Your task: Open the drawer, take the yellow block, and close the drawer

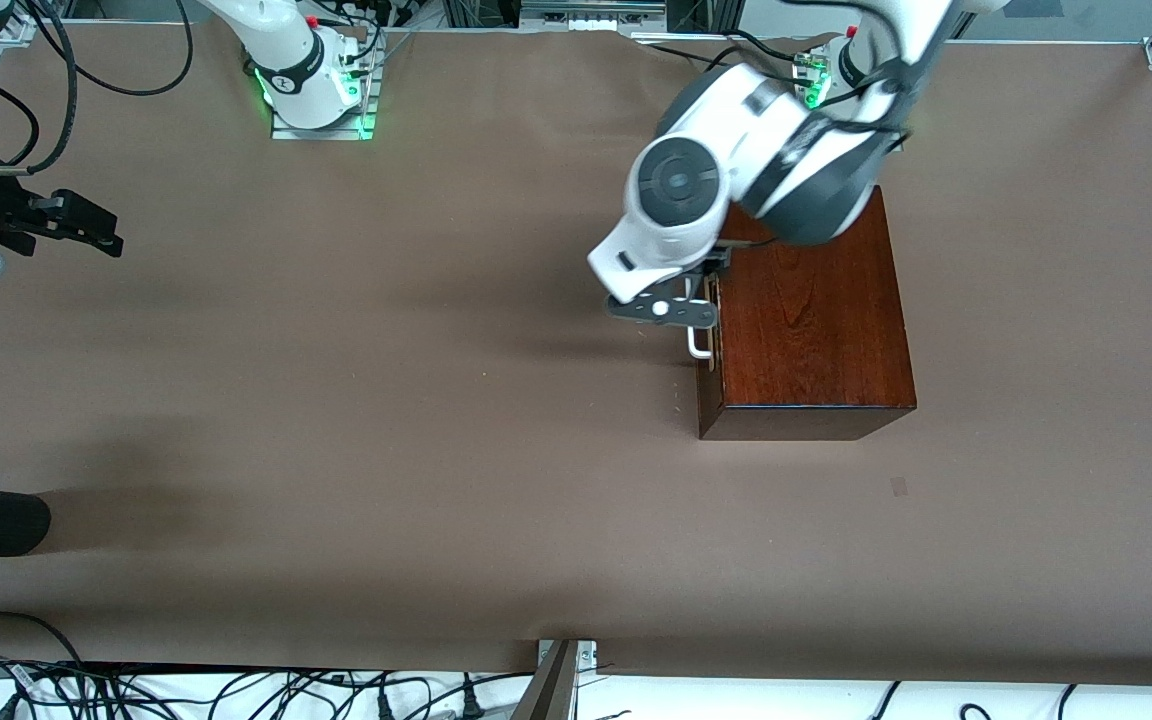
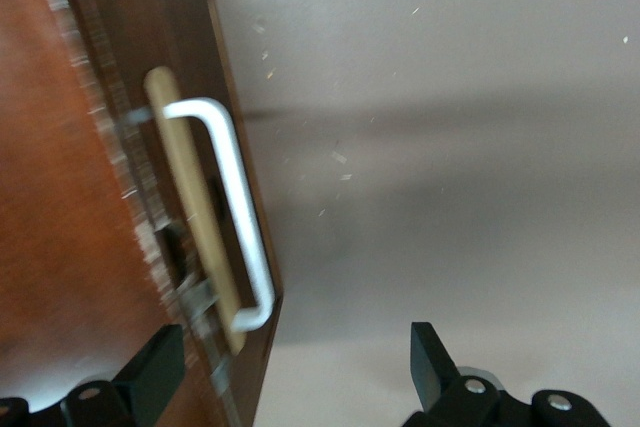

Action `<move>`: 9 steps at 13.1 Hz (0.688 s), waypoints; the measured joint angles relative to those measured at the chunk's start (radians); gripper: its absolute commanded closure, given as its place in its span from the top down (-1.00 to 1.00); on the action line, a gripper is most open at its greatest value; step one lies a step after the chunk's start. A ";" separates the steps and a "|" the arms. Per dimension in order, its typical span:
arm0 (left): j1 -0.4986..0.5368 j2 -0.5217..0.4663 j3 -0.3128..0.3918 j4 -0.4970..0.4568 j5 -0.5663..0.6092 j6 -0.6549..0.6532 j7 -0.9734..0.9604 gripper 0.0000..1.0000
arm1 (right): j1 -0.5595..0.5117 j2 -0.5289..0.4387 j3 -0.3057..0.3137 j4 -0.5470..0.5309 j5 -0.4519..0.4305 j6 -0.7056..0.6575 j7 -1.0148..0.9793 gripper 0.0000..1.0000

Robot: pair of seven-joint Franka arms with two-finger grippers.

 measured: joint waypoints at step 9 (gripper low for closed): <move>-0.106 0.130 0.000 -0.026 0.240 0.009 -0.107 1.00 | -0.002 0.001 -0.005 0.000 0.000 0.000 0.000 1.00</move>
